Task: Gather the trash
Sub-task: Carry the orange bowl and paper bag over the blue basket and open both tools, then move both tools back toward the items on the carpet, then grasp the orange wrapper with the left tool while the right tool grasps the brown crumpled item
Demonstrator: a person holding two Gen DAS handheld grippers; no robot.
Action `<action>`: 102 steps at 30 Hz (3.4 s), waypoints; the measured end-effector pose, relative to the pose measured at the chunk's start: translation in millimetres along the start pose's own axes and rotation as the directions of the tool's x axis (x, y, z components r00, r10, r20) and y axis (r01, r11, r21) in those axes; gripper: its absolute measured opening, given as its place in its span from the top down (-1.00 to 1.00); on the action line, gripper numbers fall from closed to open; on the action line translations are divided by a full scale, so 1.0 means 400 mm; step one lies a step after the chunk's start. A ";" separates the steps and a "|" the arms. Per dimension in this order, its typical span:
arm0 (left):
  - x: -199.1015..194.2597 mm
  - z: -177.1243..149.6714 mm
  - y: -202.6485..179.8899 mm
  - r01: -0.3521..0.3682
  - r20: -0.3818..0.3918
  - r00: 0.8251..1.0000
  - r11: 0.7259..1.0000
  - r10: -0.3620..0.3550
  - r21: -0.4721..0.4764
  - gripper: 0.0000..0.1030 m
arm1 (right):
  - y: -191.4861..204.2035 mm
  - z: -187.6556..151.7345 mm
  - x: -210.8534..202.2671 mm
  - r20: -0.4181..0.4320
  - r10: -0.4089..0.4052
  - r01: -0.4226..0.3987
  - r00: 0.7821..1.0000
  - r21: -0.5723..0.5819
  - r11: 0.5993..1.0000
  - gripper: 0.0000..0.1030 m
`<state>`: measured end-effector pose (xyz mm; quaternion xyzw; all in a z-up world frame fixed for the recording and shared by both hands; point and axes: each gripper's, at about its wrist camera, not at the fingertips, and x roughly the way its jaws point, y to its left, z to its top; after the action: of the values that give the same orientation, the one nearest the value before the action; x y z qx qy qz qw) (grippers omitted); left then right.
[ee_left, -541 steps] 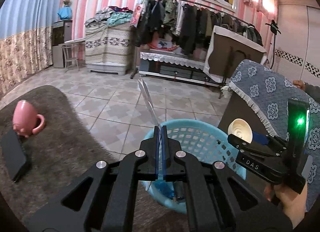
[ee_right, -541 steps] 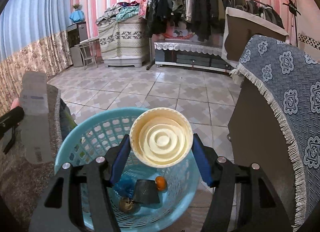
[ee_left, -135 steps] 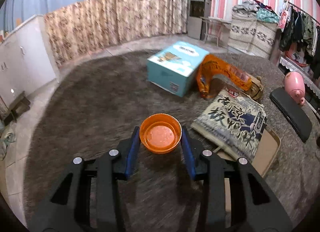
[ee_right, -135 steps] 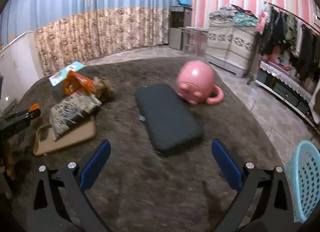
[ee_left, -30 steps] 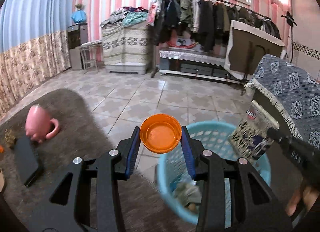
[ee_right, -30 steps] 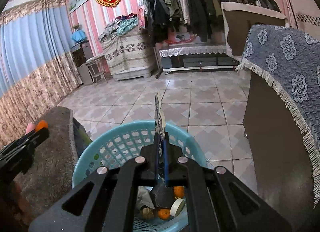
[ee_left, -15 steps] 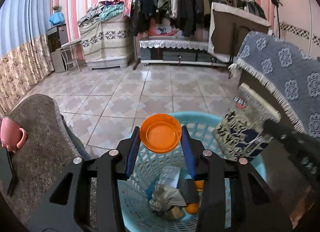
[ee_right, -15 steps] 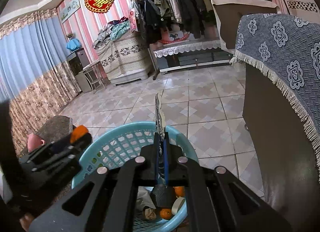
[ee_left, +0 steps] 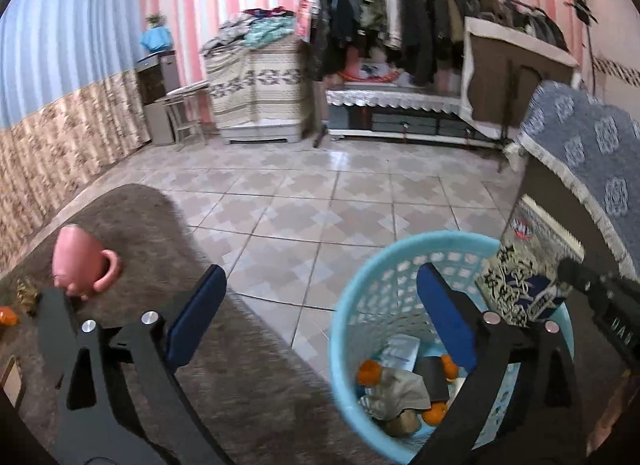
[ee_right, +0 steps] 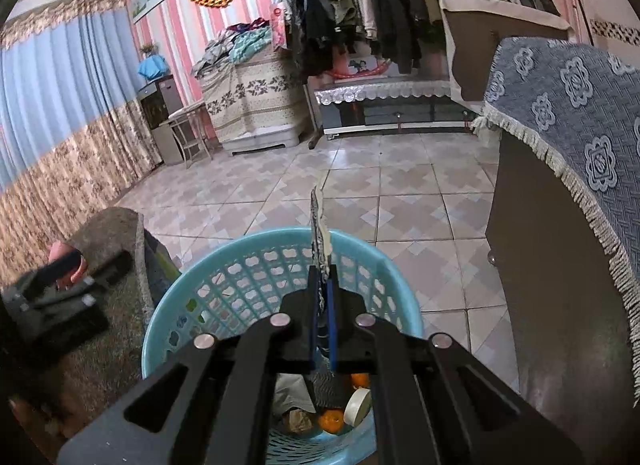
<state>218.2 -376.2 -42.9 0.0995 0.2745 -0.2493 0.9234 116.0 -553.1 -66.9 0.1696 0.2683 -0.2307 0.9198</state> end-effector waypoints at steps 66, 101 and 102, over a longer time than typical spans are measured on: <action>-0.448 -0.366 0.871 -0.463 -0.116 0.884 0.810 0.454 -0.360 -0.89 | 0.406 -0.099 -0.098 0.031 0.148 -0.136 0.988 -0.258 0.957 -0.91; -0.252 -0.312 1.143 -0.445 -0.225 0.895 0.812 0.385 -0.379 1.00 | 0.991 -0.172 0.026 -0.157 0.379 -0.407 0.912 -0.470 0.784 -0.91; -0.275 -0.321 1.141 -0.459 -0.223 0.888 0.807 0.402 -0.372 1.00 | 1.018 -0.179 0.027 -0.165 0.389 -0.418 0.906 -0.482 0.770 -0.91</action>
<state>314.8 100.1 -66.6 -0.0228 0.3521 0.0381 0.9349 304.5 -185.0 -53.6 -0.0179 0.3023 0.0557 0.9514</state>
